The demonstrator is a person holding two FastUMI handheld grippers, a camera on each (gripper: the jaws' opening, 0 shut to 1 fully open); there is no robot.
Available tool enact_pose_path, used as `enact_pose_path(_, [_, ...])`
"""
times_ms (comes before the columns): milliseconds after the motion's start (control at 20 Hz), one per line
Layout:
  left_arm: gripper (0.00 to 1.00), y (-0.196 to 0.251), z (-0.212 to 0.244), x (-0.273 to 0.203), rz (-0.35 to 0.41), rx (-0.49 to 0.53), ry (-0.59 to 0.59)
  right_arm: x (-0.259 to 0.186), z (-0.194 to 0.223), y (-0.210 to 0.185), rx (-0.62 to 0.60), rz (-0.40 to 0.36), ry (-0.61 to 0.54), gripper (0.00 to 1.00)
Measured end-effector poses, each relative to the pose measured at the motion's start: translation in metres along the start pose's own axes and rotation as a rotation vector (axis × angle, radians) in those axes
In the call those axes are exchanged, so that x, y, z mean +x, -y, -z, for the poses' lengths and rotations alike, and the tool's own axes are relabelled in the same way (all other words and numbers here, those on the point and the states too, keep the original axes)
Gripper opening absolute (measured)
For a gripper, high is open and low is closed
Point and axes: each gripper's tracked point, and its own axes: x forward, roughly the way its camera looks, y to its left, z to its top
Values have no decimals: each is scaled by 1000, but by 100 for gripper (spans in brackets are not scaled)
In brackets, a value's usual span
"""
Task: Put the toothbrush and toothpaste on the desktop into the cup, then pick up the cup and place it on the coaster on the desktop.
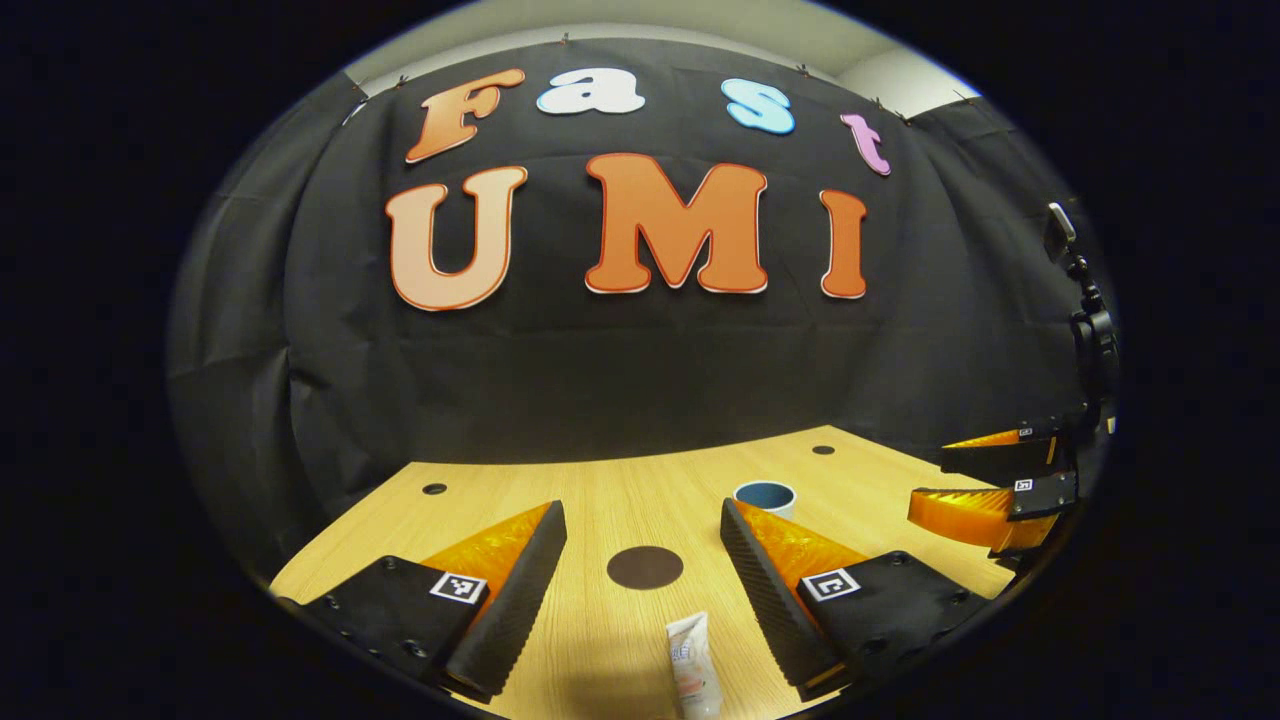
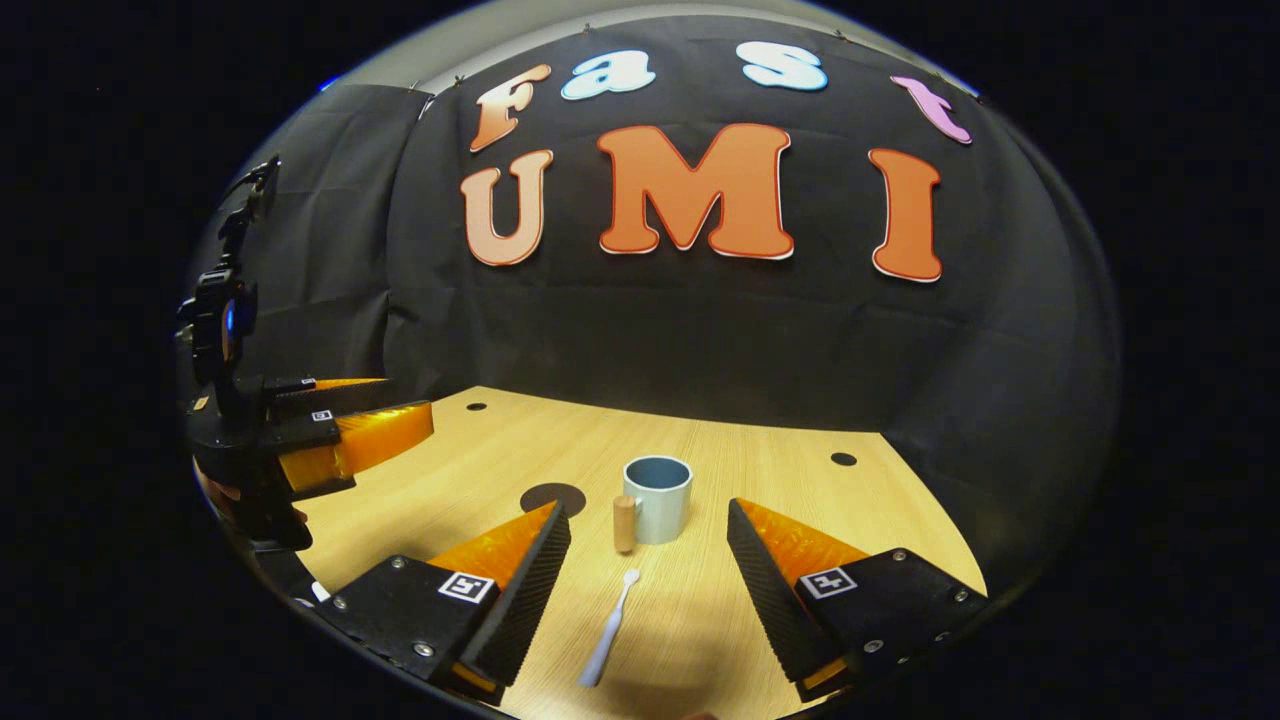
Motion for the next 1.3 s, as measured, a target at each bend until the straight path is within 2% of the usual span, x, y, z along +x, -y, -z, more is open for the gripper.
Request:
enact_pose_path(400, [99, 9, 60, 9, 53, -30, -218, 9, 38, -5, 47, -24, -151, 95])
enact_pose_path(450, [96, 11, 67, 8, 59, -33, -240, 11, 44, -6, 48, -27, -167, 94])
enact_pose_path(550, [99, 14, 79, 11, 73, -37, -279, 13, 53, -8, 47, -33, -198, 90])
enact_pose_path(1050, [99, 35, 130, 18, 133, -24, -436, 28, 94, -20, 44, -40, -364, 90])
enact_pose_path(1150, [99, 35, 134, 18, 144, -27, -467, 30, 101, -24, 51, -38, -403, 84])
enact_pose_path(1250, [96, 36, 136, 14, 154, -39, -503, 31, 102, -25, 52, -36, -437, 82])
enact_pose_path(1300, [99, 36, 137, 13, 157, -44, -520, 30, 103, -26, 49, -37, -453, 81])
